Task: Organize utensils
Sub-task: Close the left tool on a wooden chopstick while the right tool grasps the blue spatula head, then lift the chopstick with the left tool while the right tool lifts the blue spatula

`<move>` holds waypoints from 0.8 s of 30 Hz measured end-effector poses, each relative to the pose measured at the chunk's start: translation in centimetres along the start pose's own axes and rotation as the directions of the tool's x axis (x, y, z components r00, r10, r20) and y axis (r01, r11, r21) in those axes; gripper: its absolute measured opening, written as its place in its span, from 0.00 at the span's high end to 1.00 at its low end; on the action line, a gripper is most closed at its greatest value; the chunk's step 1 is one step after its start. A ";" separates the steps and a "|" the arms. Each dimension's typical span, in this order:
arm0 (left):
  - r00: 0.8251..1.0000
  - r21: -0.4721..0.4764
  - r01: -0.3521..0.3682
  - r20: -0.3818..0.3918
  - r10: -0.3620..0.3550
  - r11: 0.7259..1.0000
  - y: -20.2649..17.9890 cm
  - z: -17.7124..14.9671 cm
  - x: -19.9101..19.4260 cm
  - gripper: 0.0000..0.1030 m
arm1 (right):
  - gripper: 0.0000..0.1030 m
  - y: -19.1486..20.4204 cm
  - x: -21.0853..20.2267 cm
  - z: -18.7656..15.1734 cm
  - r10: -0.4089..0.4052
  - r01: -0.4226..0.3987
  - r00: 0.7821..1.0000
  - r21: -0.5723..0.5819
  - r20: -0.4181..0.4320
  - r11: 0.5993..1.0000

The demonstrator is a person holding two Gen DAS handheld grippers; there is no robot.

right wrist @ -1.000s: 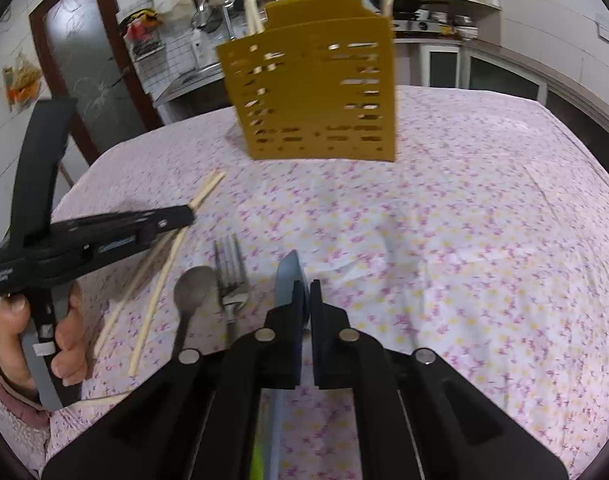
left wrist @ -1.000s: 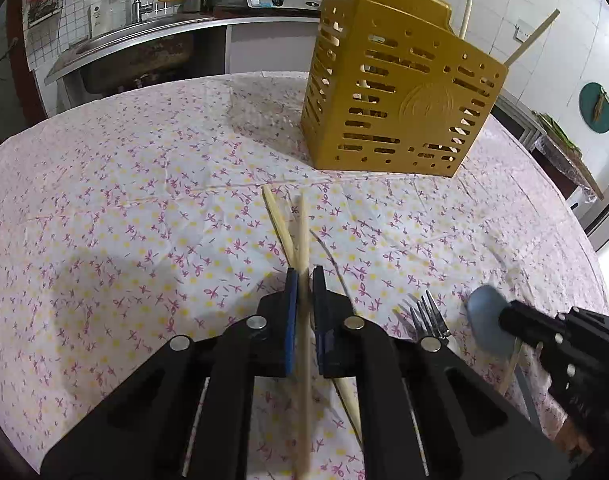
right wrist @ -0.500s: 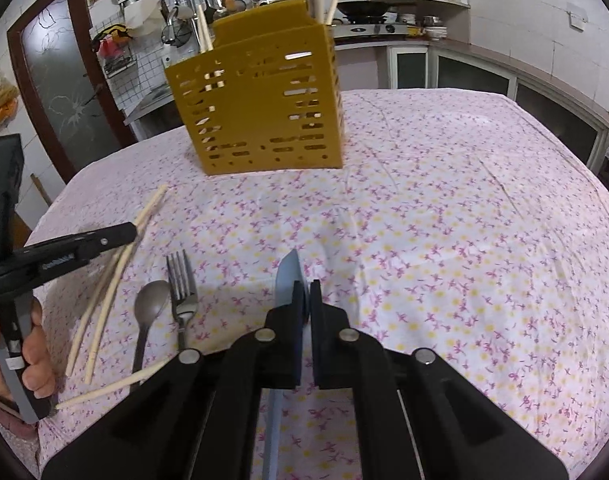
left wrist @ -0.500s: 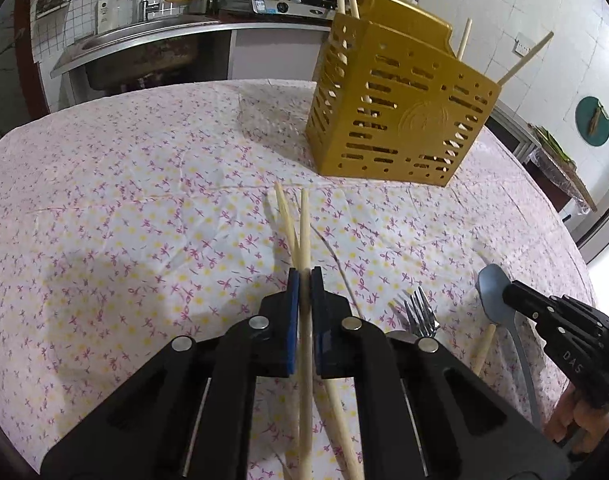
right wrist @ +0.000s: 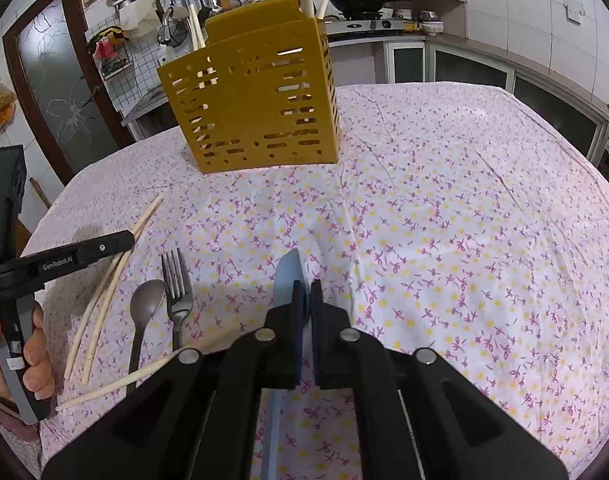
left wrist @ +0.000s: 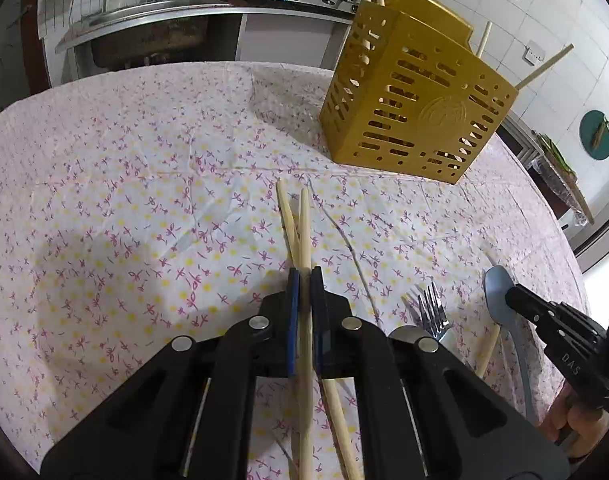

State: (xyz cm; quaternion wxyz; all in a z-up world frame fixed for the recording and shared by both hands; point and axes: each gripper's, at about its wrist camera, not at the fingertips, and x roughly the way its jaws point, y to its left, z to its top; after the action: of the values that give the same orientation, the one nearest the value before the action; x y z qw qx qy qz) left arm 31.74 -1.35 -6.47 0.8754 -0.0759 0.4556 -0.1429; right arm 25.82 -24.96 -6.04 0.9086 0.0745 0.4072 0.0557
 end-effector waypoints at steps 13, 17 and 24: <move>1.000 0.016 -0.008 -0.013 0.008 1.000 -0.1 -0.1 0.4 0.93 | 0.86 0.7 0.9 -0.2 0.008 -0.009 0.999 -0.022 -0.040 1.000; 1.000 0.012 -0.005 -0.003 0.005 1.000 -0.2 0.0 0.2 0.95 | 0.90 0.7 0.9 0.0 0.007 -0.008 0.999 -0.027 -0.034 1.000; 1.000 -0.028 0.026 0.010 -0.026 0.999 0.5 0.1 -0.5 0.95 | 0.93 0.4 0.3 -0.2 0.012 -0.012 1.000 -0.013 -0.012 1.000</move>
State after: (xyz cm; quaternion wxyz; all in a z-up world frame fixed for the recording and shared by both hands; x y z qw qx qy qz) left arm 31.68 -0.76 -6.14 0.8744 -0.0946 0.4524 -0.1476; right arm 25.81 -24.49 -6.32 0.9062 0.0707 0.4120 0.0645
